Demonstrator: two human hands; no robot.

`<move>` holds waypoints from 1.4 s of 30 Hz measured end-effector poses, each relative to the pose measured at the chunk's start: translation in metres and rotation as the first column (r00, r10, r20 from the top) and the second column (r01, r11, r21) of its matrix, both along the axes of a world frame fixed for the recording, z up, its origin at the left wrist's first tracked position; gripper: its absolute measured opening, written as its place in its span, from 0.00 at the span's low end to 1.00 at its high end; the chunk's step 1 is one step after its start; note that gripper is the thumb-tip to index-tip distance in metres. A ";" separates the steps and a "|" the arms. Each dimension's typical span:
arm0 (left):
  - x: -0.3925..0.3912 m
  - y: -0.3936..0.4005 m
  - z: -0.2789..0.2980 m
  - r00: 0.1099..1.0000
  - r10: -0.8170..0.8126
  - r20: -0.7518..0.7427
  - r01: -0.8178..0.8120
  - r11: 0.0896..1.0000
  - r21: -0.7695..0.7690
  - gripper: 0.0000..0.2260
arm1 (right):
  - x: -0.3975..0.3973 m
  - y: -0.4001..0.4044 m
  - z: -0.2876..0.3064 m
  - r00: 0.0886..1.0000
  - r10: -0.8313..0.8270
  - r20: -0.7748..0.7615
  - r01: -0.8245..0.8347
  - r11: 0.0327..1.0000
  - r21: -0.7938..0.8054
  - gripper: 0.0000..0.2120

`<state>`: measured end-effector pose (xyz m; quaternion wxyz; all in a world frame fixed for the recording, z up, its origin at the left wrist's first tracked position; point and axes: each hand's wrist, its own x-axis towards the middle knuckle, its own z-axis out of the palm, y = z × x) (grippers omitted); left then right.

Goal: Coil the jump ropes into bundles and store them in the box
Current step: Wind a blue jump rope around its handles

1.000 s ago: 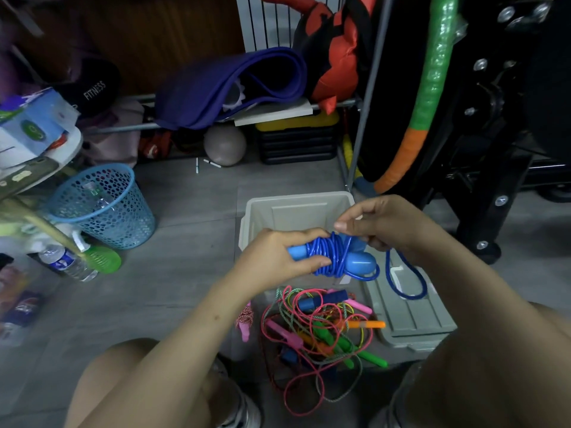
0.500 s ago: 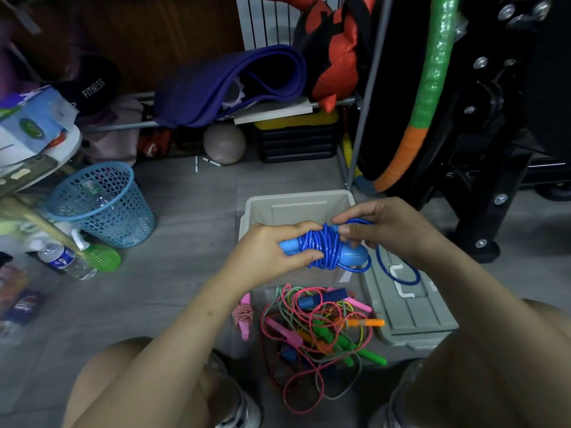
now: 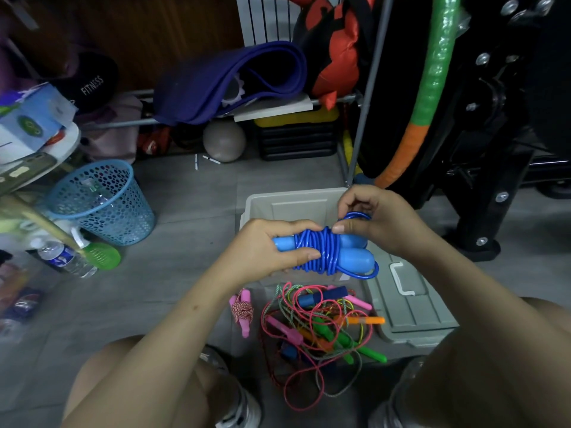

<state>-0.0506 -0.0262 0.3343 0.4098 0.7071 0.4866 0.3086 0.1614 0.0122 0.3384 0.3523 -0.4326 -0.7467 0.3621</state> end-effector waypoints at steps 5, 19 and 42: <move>-0.002 -0.002 0.002 0.997 0.043 0.070 -0.039 0.998 -0.054 0.14 | 0.001 0.000 -0.002 1.000 0.002 -0.024 -0.002 1.000 0.029 0.07; -0.006 -0.002 0.010 0.950 0.209 0.234 -0.204 0.978 -0.045 0.11 | 0.013 -0.011 -0.006 0.949 0.284 -0.136 -0.310 0.920 -0.241 0.40; 0.001 -0.005 0.010 0.889 0.252 0.383 -0.226 0.968 -0.112 0.10 | -0.007 -0.019 -0.025 0.834 0.163 -0.528 -0.429 0.792 -0.434 0.37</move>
